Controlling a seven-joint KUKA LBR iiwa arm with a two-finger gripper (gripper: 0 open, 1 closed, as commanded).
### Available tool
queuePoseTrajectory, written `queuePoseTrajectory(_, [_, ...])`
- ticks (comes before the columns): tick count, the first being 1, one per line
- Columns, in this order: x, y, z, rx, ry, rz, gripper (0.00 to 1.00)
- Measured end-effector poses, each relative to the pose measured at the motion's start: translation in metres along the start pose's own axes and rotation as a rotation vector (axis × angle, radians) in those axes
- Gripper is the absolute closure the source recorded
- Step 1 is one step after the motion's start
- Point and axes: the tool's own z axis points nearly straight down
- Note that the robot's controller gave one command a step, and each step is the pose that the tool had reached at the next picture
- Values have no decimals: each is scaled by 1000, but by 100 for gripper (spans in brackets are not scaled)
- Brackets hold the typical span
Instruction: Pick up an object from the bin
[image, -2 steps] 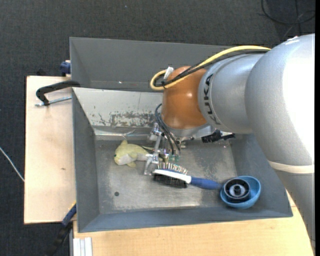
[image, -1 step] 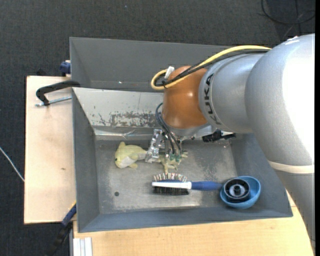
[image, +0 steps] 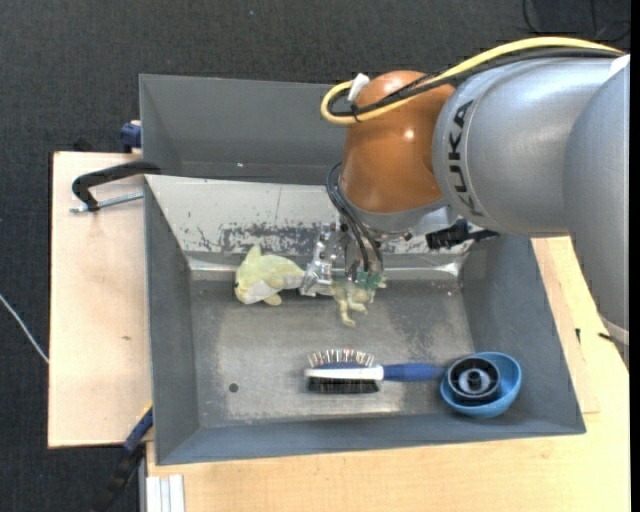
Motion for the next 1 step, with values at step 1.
queuePoseTrajectory(1, [15, 5, -70, 0, 1, 10, 100])
